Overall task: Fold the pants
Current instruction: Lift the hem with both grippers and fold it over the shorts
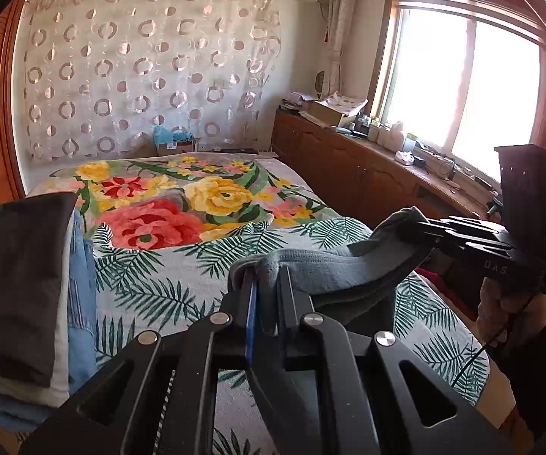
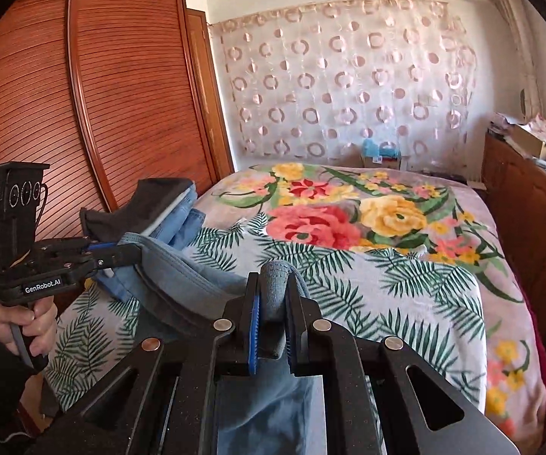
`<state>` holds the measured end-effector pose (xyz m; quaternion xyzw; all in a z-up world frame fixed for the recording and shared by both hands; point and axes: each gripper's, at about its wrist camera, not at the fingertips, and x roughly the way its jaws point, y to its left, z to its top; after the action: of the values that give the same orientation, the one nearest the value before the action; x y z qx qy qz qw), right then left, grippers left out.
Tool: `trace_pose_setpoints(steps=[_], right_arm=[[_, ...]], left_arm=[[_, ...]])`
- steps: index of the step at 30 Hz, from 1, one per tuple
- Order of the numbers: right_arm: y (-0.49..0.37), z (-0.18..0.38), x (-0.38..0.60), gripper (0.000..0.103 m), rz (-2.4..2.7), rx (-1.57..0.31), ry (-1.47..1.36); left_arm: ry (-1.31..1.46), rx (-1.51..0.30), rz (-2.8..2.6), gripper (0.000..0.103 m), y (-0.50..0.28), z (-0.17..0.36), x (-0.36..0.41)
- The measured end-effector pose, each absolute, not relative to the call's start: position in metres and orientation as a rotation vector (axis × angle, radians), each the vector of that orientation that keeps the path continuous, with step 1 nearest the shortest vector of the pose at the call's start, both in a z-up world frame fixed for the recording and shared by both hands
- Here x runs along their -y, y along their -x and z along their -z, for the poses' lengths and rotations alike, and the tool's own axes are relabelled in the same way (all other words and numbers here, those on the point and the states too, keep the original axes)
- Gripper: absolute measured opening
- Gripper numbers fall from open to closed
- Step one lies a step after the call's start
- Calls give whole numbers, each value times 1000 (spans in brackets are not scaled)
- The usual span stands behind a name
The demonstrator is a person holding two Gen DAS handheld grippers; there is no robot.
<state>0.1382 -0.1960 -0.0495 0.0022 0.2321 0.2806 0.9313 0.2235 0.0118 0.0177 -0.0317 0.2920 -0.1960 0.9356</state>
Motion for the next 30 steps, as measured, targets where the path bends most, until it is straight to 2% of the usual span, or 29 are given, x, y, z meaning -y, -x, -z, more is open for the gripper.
trace_pose_setpoints(steps=[5, 12, 16, 22, 25, 30], right_arm=[[-186, 29, 186, 11, -571, -459, 7], [-236, -47, 178, 11, -547, -347, -11], [-224, -66, 175, 11, -551, -312, -18], [-180, -24, 168, 11, -539, -371, 33], [-158, -12, 169, 11, -522, -411, 46], [-128, -39, 182, 11, -514, -457, 7]], left_arm=[[41, -562, 371, 10, -263, -49, -14], [17, -455, 356, 10, -265, -109, -21], [0, -473, 364, 10, -238, -89, -23], [-15, -541, 381, 10, -199, -32, -13], [1, -569, 393, 10, -190, -24, -9], [-6, -575, 431, 10, -156, -21, 2]])
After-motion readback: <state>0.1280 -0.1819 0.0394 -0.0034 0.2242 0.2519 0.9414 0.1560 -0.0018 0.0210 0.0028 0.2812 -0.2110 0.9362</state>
